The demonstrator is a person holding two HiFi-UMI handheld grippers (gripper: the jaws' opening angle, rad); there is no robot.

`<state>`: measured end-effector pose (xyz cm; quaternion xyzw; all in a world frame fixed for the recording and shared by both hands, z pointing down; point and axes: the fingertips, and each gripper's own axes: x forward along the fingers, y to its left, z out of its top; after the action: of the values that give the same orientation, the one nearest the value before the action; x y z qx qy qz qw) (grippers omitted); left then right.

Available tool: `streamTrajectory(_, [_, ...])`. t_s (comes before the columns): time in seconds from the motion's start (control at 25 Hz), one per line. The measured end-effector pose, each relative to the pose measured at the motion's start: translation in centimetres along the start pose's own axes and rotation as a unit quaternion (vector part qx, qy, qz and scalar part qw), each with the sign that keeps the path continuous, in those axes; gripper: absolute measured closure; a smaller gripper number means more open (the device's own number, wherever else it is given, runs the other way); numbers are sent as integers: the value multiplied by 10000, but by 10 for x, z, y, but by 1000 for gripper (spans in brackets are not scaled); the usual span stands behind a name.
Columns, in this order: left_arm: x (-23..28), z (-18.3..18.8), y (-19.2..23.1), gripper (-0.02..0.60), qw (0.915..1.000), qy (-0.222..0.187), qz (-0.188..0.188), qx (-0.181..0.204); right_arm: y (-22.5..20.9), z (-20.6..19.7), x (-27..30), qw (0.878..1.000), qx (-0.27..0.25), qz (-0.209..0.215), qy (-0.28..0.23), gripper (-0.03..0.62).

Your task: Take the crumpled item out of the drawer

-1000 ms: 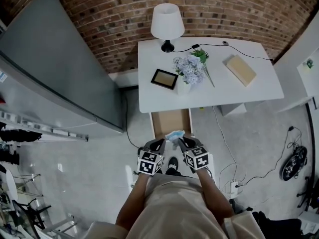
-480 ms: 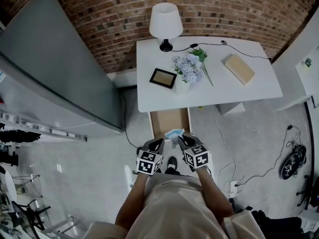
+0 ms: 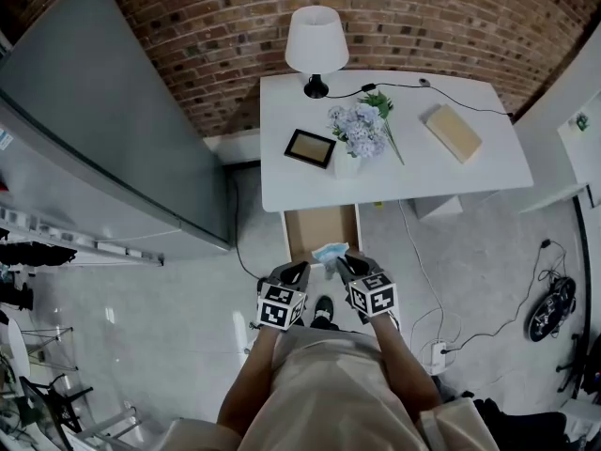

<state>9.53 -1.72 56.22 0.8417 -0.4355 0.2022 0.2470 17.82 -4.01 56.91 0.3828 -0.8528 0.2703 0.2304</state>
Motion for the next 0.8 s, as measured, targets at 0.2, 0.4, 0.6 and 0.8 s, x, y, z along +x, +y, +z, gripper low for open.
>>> streamTrajectory(0.2, [1, -2, -1, 565, 10000, 51, -39, 5, -1, -1, 0, 10000, -2, -10, 22, 522])
streamTrajectory(0.4, [3, -5, -5, 565, 9999, 57, -92, 6, -1, -3, -2, 10000, -2, -14, 2, 522])
streamTrajectory(0.6, [2, -6, -7, 566, 9999, 77, -130, 27, -2, -6, -3, 10000, 31, -72, 14, 522])
streamTrajectory(0.8, [3, -6, -12, 565, 9998, 45, -191, 10, -6, -8, -8, 9999, 7, -132, 23, 522])
